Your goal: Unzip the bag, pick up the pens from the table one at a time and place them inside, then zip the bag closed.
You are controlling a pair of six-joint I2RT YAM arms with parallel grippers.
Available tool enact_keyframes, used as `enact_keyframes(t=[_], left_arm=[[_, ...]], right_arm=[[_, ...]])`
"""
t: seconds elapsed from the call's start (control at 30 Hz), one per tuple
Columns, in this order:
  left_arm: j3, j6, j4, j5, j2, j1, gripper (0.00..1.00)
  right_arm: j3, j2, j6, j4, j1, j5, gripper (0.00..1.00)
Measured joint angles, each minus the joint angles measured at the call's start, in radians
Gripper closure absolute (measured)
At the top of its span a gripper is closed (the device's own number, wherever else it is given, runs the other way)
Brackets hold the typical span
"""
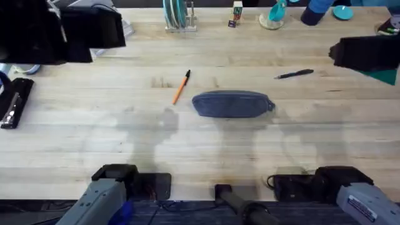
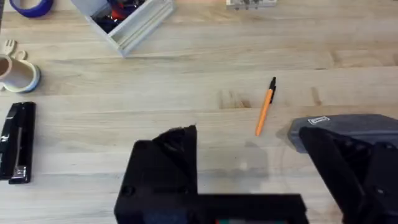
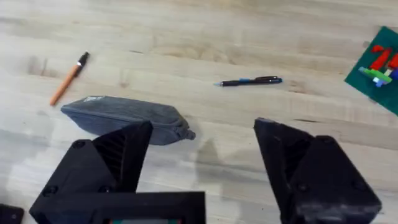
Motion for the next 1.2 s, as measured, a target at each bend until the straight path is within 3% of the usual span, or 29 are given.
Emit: enact_keyframes(t=[0.37, 0.47, 0.53, 0.73, 0.93, 1.2], left_arm=[[0.001, 0.000, -0.020, 0.000, 0.059, 0.000, 0.006], [0.001, 0.031, -0.024, 0.002, 0.080, 0.000, 0.006], [0.001, 0.096, -0.048, 0.016, 0.094, 0.000, 0.006], [0.001, 0.377, -0.132, 0.115, 0.159, 0.000, 0.008], [0.001, 0.533, -0.131, 0.166, 0.253, 0.000, 0.008], [-0.007, 0.836, -0.122, 0.354, 0.313, 0.000, 0.006]], right_arm=[[0.000, 0.048, -0.005, -0.008, 0.000, 0.000, 0.005], [0.000, 0.048, -0.006, -0.008, 0.000, 0.000, 0.005], [0.000, 0.048, -0.007, -0.008, 0.000, 0.000, 0.005], [0.000, 0.048, -0.007, -0.008, 0.000, 0.000, 0.004], [0.000, 0.047, -0.007, -0.009, 0.000, 0.000, 0.005], [0.000, 0.048, -0.007, -0.013, 0.000, 0.000, 0.004]])
